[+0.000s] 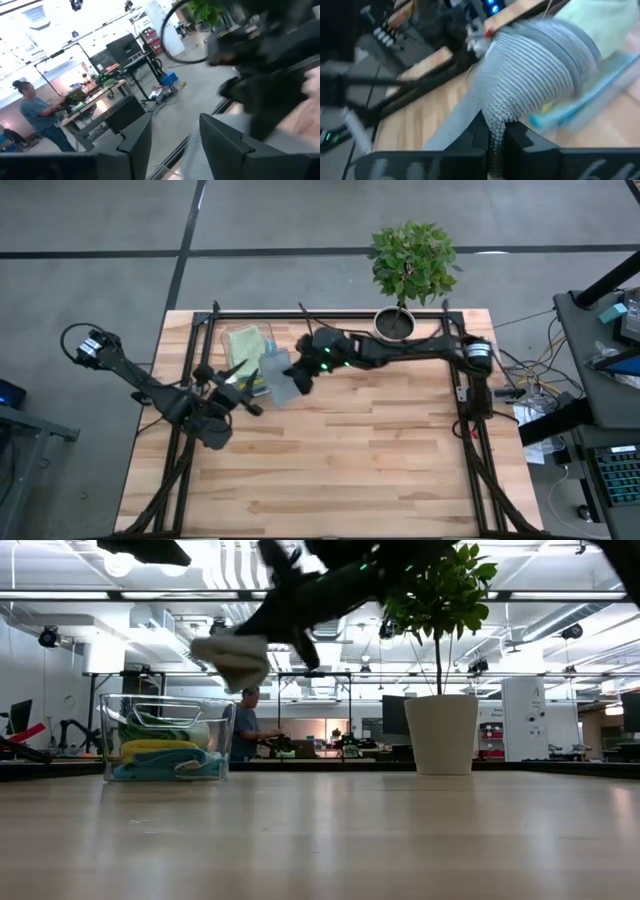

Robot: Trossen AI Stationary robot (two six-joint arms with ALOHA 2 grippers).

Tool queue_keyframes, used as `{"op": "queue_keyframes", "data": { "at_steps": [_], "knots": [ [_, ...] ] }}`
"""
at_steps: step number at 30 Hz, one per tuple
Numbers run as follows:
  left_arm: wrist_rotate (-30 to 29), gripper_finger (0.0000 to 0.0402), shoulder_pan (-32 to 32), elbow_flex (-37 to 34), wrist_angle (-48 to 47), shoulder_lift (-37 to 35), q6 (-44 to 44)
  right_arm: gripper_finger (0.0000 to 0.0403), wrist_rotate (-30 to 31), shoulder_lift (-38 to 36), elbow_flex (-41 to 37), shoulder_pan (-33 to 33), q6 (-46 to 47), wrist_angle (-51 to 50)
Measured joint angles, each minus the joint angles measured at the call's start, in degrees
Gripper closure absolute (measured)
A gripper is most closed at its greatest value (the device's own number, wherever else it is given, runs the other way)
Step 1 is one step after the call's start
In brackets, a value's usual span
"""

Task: Fold microfiber towels
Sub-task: Stack the folded gray microfiber towel on top of the light green microfiber towel on the bin

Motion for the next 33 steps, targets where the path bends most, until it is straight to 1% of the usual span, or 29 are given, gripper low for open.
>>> {"op": "queue_keyframes", "data": {
  "at_steps": [4,9,15,18,23,28,33],
  "knots": [
    [0.0,0.0252,-0.7,-1.7,0.0,-2.3,0.0,0.039,-0.1,7.5,7.5,-2.5,1.4,2.2],
    [0.0,0.0252,-0.7,-2.5,0.0,-4.7,0.0,0.039,-0.3,17.3,19.9,-4.9,1.6,2.2],
    [0.0,0.0252,-0.9,-2.5,0.3,-5.0,0.0,0.039,-2.1,27.3,34.8,-6.5,2.1,-0.4],
    [0.0,0.0252,-0.9,-2.5,0.3,-5.0,0.0,0.039,-3.5,31.2,40.3,-7.0,3.1,-0.8],
    [0.0,0.0252,-0.9,-2.4,0.5,-5.0,0.0,0.039,-3.5,35.8,45.8,-7.3,3.4,-3.8],
    [0.0,0.0252,-1.0,-2.4,0.5,-4.7,0.0,0.039,-2.8,37.6,46.4,-7.3,3.2,-4.0],
    [0.0,0.0252,-1.0,-2.4,0.5,-4.7,0.0,0.0386,-2.4,37.7,46.3,-7.4,0.5,-5.2]
  ]
}}
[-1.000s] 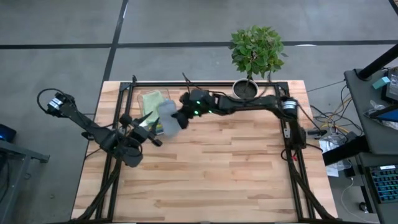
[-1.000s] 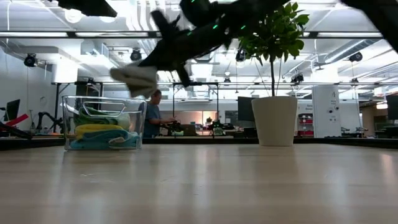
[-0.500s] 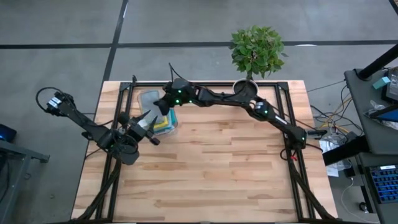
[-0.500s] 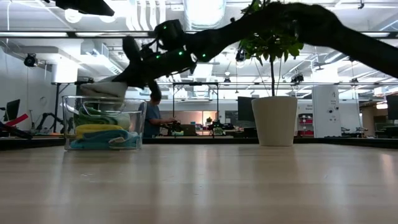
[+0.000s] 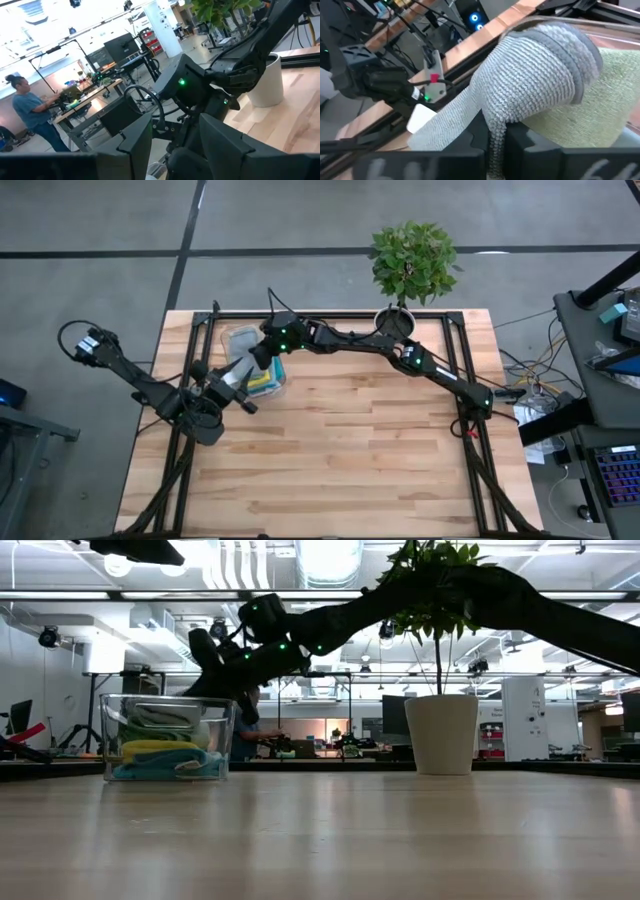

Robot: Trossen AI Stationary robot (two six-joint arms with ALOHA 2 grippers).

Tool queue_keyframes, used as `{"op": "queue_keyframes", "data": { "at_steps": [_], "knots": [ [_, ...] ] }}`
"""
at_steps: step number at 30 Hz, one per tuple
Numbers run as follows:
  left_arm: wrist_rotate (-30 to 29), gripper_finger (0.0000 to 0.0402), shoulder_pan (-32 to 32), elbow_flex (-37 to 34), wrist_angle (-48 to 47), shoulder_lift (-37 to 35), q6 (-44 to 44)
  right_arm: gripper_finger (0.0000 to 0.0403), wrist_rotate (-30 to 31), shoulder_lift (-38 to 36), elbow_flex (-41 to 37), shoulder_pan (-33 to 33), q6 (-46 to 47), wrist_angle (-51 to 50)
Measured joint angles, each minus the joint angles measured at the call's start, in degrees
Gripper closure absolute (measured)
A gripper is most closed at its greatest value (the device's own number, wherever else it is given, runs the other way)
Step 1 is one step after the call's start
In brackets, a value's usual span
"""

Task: Fold microfiber towels
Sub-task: Stack the folded gray microfiber towel on top of the light green microfiber towel on the bin

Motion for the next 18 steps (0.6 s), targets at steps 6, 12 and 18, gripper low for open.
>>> {"op": "queue_keyframes", "data": {
  "at_steps": [6,12,18],
  "knots": [
    [0.0,0.0252,0.0,0.0,0.3,0.0,0.0,0.0321,0.9,0.0,-0.1,0.0,-1.4,-0.6],
    [0.0,0.0252,0.0,0.0,0.9,0.0,0.0,0.0247,1.0,0.0,0.2,0.0,-4.9,-0.7],
    [0.0,0.0252,0.0,-0.2,0.9,0.0,0.0,0.0206,2.4,0.0,1.2,-0.4,-7.3,-2.0]
  ]
}}
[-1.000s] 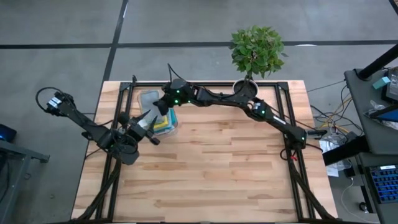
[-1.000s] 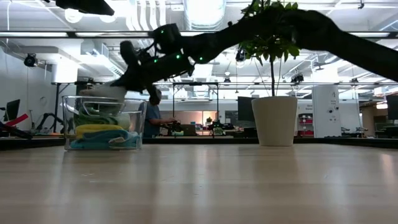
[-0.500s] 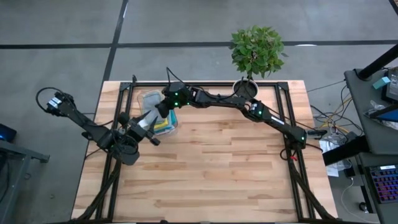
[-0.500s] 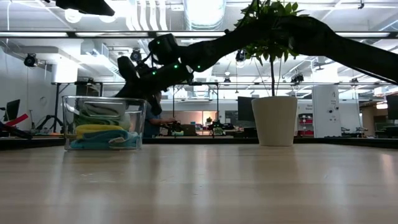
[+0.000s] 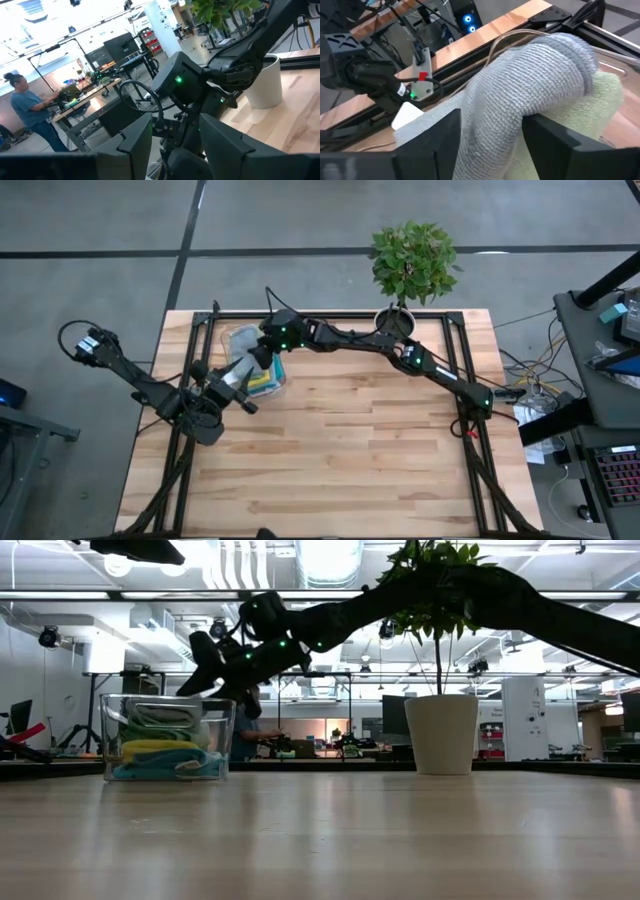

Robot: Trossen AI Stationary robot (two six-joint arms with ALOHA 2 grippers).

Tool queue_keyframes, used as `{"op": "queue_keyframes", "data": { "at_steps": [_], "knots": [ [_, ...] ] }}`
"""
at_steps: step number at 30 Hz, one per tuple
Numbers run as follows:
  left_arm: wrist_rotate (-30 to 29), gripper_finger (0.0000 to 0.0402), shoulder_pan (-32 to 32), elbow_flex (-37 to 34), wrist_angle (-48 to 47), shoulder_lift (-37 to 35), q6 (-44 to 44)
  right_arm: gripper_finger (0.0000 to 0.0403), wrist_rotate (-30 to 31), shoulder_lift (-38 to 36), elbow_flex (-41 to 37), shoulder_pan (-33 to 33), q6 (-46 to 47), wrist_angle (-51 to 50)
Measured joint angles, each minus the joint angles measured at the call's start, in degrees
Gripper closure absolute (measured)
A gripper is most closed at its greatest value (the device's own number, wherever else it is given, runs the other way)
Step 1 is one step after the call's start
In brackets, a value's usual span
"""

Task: Fold microfiber towels
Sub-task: Stack the folded gray microfiber towel on top of the light green microfiber towel on the bin

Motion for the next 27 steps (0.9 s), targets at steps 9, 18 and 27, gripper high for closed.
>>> {"op": "queue_keyframes", "data": {
  "at_steps": [9,18,27],
  "knots": [
    [0.1,0.0252,0.0,0.0,1.4,1.5,-0.1,0.021,0.1,-0.5,0.0,-1.0,-3.3,-4.0],
    [0.3,0.0252,0.9,1.4,4.3,1.4,0.4,0.0213,-0.1,-5.9,0.1,-1.3,-10.7,-12.4],
    [15.9,0.0281,2.5,1.4,5.9,0.5,-2.0,0.0268,-0.3,-17.4,-5.1,1.4,-20.5,-24.7]
  ]
}}
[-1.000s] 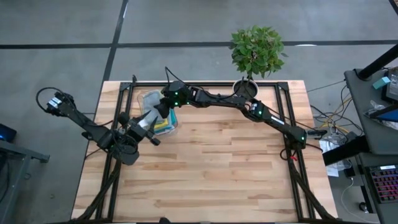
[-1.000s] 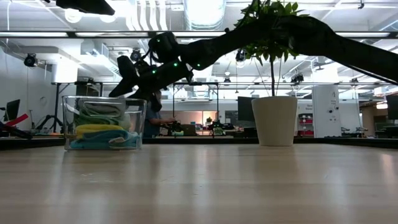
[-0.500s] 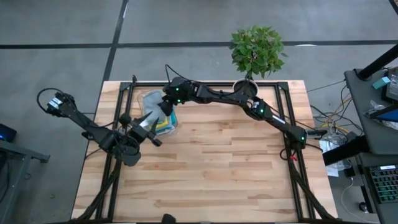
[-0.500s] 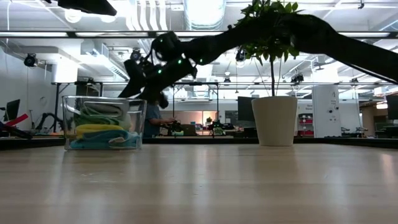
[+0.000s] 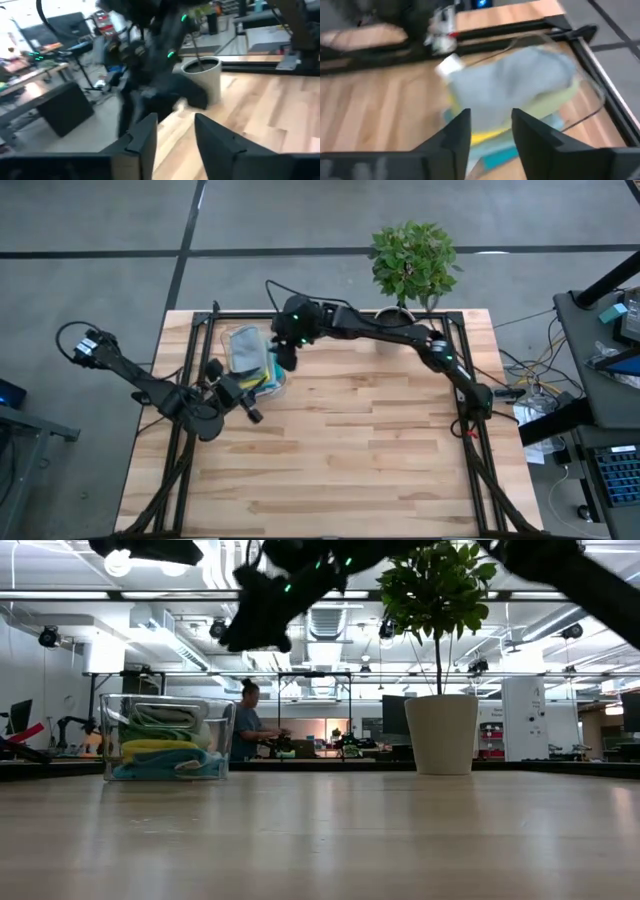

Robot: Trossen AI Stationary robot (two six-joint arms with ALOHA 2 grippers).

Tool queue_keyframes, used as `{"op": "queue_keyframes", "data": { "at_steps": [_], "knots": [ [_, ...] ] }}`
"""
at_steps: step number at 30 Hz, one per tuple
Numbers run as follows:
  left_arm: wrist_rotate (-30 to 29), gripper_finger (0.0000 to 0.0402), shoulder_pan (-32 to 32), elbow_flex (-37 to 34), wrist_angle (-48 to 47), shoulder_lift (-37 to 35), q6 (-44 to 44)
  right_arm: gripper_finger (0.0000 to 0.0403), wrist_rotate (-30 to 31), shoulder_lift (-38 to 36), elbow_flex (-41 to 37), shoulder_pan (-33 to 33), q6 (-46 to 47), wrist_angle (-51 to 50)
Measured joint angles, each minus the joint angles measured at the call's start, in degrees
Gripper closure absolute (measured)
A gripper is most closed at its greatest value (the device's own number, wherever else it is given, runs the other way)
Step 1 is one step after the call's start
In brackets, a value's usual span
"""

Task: Fold microfiber towels
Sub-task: Stack the folded gray microfiber towel on top of the light green microfiber towel on the bin

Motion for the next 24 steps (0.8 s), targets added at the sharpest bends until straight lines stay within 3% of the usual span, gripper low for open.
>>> {"op": "queue_keyframes", "data": {
  "at_steps": [4,9,17,24],
  "knots": [
    [4.9,0.0328,1.5,1.3,-0.3,-1.7,2.4,0.0316,0.1,-9.2,-11.3,3.0,-3.5,-0.9],
    [13.7,0.0394,7.1,1.8,-4.3,-4.4,4.2,0.0365,0.2,-24.4,-32.1,7.0,-4.3,4.7],
    [41.7,0.0401,30.6,1.7,-24.9,-4.9,-6.0,0.0393,2.0,-44.4,-61.9,12.4,-5.4,22.4],
    [44.1,0.0401,41.9,1.5,-32.9,3.3,-5.1,0.0394,2.3,-52.4,-78.9,13.5,-4.8,39.8]
  ]
}}
